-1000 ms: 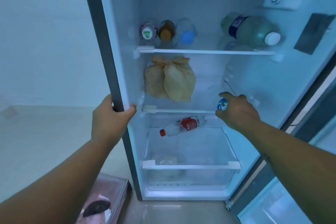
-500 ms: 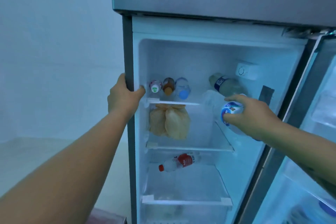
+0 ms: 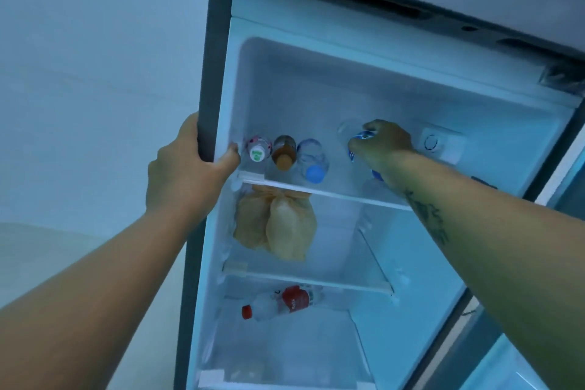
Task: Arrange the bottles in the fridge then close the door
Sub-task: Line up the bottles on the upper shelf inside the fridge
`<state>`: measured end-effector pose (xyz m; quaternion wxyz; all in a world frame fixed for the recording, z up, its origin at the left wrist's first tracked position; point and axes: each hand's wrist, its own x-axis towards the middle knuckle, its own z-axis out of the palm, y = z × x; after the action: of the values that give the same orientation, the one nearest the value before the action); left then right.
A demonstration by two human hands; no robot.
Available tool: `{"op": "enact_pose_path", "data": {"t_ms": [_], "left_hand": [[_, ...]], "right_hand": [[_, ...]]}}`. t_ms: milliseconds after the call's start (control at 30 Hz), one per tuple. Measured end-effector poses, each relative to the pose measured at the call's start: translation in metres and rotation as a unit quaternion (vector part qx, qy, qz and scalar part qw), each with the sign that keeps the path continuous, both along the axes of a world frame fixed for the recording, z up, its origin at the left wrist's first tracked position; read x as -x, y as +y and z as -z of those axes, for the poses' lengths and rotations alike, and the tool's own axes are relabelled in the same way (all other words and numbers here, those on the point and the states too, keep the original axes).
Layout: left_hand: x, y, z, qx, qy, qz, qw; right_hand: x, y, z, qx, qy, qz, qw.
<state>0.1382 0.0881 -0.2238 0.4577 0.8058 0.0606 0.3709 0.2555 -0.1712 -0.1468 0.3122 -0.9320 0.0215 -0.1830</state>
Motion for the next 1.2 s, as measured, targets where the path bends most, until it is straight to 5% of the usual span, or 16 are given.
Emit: {"op": "enact_pose_path", "data": {"t_ms": [233,567,900,1067,1200], "left_hand": [[-0.005,0.001,0.004,0.0,-0.015,-0.005,1.0],[-0.007,0.001,0.005,0.0,-0.017,0.001,1.0],[0.004,-0.008,0.0,0.076,0.013,0.037,0.996],[0.016,-0.014,0.003,0.108,0.039,0.047,0.992],[0.029,-0.021,0.07,0.138,0.089,0.024,0.986]], "right_hand": [[-0.044,0.006,0.024,-0.01,0.005,0.02,1.0],[-0.03,0.017,0.044,0.097,0.032,-0.044,0.994],[0.026,0.037,0.01,0.033,-0.139,-0.1,0.985],[0.067,0.037,0.092,0.059,-0.241,-0.102,0.963],[0.091,0.025,0.186,0.149,-0.185,-0.091,0.967]]}}
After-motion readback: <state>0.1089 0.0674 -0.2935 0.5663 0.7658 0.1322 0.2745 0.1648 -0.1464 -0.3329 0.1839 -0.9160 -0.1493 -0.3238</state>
